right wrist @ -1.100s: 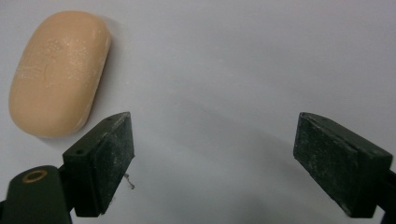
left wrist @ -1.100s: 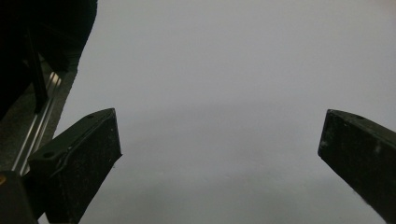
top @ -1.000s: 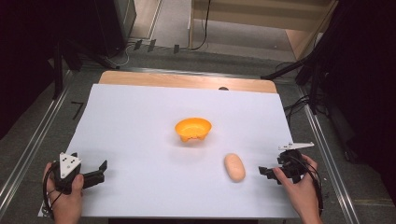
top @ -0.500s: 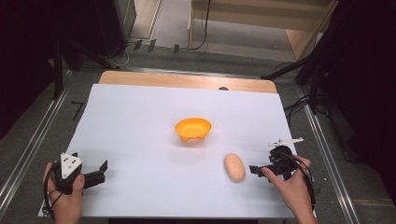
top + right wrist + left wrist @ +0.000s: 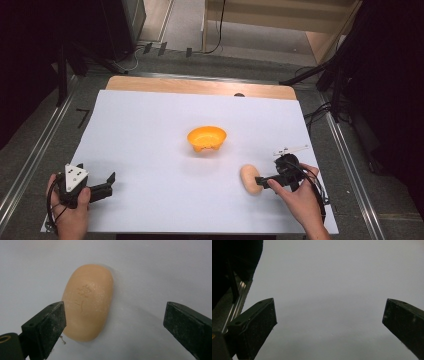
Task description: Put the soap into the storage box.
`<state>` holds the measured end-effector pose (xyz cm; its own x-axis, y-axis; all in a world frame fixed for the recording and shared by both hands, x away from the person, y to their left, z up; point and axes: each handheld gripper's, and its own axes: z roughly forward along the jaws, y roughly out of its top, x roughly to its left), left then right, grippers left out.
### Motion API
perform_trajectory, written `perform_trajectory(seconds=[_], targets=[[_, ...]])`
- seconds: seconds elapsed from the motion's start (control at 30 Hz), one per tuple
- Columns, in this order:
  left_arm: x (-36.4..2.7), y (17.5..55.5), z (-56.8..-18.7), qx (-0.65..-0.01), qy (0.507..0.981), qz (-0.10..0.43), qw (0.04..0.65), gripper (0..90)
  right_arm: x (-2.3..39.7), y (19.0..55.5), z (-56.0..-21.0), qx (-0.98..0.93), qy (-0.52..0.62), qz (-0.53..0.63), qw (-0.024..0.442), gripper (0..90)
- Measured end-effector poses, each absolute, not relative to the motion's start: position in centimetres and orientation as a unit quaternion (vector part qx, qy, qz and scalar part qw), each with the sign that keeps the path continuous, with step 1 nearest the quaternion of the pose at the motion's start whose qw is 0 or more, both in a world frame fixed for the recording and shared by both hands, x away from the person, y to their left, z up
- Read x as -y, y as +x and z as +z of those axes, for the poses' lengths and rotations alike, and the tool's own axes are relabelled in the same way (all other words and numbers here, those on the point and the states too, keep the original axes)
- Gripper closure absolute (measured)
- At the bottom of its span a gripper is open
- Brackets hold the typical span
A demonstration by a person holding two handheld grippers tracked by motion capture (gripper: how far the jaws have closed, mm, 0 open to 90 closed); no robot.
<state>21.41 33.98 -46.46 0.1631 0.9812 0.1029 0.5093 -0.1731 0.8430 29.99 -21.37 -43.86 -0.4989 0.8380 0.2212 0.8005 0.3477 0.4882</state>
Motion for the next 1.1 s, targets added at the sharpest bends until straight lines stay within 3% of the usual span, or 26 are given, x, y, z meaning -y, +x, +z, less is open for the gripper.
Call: perform_trajectory(seconds=[0.73, 1.1], targets=[[-33.9, 21.4, -46.5, -0.542, 0.686, 0.348, 0.338, 0.0, 17.6, 30.4, -45.1, -0.837, 0.492, 0.241, 0.022, 5.3], [-33.8, 21.4, -46.5, -0.540, 0.688, 0.348, 0.337, 0.0, 16.3, 30.4, -45.6, -0.834, 0.503, 0.226, 0.027, 14.9]])
